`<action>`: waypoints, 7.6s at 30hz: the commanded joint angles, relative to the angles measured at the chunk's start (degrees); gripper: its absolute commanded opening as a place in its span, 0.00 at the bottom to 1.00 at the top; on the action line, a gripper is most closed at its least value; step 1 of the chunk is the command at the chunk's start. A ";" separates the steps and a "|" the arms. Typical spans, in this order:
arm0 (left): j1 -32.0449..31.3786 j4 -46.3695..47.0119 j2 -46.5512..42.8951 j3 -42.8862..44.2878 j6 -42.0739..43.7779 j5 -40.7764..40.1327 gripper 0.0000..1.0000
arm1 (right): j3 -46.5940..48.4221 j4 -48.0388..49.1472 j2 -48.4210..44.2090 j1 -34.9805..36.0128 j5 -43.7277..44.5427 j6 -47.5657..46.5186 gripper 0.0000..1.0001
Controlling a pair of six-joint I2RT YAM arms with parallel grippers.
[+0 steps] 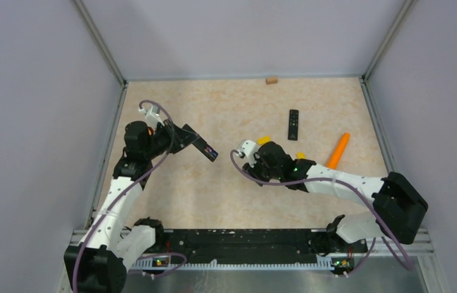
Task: Load the batteries into the remote control
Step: Pick up the battery cover at the center of the board, then load the battery cover into the remote control, then place the remote control at the center of the board.
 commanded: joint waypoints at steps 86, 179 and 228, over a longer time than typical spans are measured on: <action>-6.11 11.69 2.22 1.96 -6.22 11.43 0.00 | 28.50 -6.33 8.85 11.07 3.96 17.87 0.17; -1.22 39.18 -1.01 -1.36 -39.65 21.19 0.00 | -4.37 50.70 -9.64 6.56 4.69 75.75 0.21; -5.33 17.36 -4.28 5.60 -8.20 29.86 0.00 | 8.70 47.38 -0.68 -0.89 -36.34 52.64 0.27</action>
